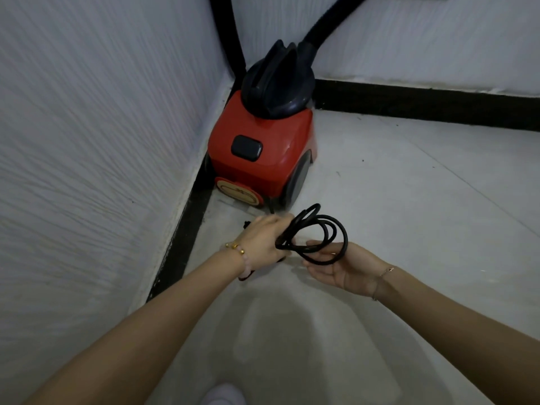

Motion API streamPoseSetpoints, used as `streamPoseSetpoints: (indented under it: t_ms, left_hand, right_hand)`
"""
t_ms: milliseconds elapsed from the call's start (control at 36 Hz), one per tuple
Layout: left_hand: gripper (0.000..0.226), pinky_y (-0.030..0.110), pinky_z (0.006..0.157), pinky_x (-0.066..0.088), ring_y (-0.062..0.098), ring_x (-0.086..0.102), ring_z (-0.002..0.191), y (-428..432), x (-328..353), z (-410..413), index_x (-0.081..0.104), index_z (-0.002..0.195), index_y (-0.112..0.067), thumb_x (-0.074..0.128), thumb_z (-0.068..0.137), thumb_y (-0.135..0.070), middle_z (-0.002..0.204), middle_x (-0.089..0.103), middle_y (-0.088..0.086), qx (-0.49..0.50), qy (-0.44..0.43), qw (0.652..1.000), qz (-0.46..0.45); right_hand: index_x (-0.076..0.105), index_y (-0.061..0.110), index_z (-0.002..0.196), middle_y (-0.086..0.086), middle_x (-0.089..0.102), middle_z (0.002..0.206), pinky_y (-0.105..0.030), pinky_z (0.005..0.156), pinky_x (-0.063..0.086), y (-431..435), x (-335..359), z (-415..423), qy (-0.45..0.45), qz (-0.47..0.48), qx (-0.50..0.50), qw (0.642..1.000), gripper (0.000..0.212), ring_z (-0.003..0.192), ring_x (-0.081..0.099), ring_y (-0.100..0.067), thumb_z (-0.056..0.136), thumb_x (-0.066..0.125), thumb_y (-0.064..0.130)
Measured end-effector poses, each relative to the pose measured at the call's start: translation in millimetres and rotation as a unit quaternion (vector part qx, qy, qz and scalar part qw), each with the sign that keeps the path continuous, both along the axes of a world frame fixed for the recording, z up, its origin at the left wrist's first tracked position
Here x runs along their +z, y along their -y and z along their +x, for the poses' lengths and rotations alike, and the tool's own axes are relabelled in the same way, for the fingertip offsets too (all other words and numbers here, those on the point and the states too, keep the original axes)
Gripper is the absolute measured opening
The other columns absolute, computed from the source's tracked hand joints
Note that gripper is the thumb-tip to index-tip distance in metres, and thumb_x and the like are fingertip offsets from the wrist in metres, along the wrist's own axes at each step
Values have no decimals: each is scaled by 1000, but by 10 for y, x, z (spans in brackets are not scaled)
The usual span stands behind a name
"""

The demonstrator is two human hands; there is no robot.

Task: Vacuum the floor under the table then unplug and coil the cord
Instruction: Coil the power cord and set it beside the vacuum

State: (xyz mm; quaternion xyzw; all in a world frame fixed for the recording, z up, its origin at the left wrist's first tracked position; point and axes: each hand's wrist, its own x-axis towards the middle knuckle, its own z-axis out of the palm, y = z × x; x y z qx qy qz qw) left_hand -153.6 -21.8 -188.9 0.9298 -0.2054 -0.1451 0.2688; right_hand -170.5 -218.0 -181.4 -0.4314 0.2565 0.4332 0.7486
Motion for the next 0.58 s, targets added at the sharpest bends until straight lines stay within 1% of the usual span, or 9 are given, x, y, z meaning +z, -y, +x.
streamPoseSetpoints:
  t_ms: [83, 139, 194, 250, 306, 361, 417, 500, 583]
  left_hand:
    - [41, 23, 102, 23, 19, 61, 96, 78, 12, 56, 50, 111, -14, 66, 77, -29, 93, 67, 0, -46, 92, 989, 105]
    - [39, 27, 114, 14, 23, 63, 92, 126, 16, 44, 49, 111, -9, 61, 79, -29, 90, 69, 5, -64, 153, 972, 168]
    - [34, 31, 115, 20, 27, 65, 84, 182, -9, 14, 50, 107, -6, 58, 80, -24, 84, 70, 7, -70, 188, 962, 186]
    - [31, 33, 99, 36, 30, 63, 87, 234, -23, -7, 48, 108, -6, 56, 82, -21, 88, 68, 9, -74, 174, 960, 206]
    - [32, 34, 80, 37, 31, 60, 93, 270, -52, 2, 43, 114, -8, 53, 85, -17, 97, 66, 10, -88, 152, 950, 258]
    - [36, 36, 83, 36, 31, 59, 97, 276, -113, 21, 40, 118, -8, 51, 83, -11, 100, 67, 11, -119, 153, 932, 307]
    - [39, 36, 87, 36, 31, 61, 99, 256, -195, 42, 39, 120, -10, 50, 83, -10, 102, 68, 11, -129, 162, 921, 331]
    - [45, 36, 90, 35, 30, 60, 103, 254, -248, 46, 36, 127, -10, 51, 84, -13, 106, 68, 10, -127, 162, 919, 337]
    - [53, 36, 95, 36, 31, 57, 108, 203, -269, 25, 34, 134, -4, 51, 86, -15, 111, 65, 11, -113, 150, 929, 318]
  right_hand:
    - [70, 7, 92, -8, 76, 84, -23, 60, 59, 62, 5, -9, 14, -40, 11, 999, 21, 70, 73, -16, 93, 48, 8]
    - [69, 6, 86, -7, 73, 78, -20, 50, 54, 104, 2, 3, 42, -100, -1, 994, 22, 60, 70, -14, 93, 48, 5]
    - [66, 9, 86, -6, 65, 77, -20, 49, 49, 177, -34, 50, 80, -211, -59, 972, 18, 58, 63, -16, 92, 49, 6]
    - [61, 9, 97, -8, 63, 82, -21, 57, 49, 247, -77, 113, 145, -314, -113, 931, 19, 67, 59, -18, 94, 43, 4]
    - [58, 11, 103, -9, 65, 95, -25, 70, 48, 268, -56, 133, 264, -406, -78, 871, 19, 85, 62, -24, 94, 42, 5]
    - [57, 18, 105, -1, 65, 101, -18, 74, 44, 213, 33, 106, 385, -437, -23, 813, 19, 94, 60, -17, 93, 46, 8]
    - [57, 19, 110, 5, 62, 105, -13, 78, 41, 118, 104, 79, 465, -416, 35, 781, 22, 99, 57, -9, 92, 49, 10]
    - [56, 17, 124, 6, 57, 120, -19, 94, 39, -14, 45, 55, 538, -409, 192, 712, 35, 111, 52, -8, 89, 59, 20]
    - [48, 21, 132, 4, 55, 127, -33, 108, 36, -119, -143, 39, 576, -422, 333, 616, 58, 119, 49, -13, 82, 66, 42]
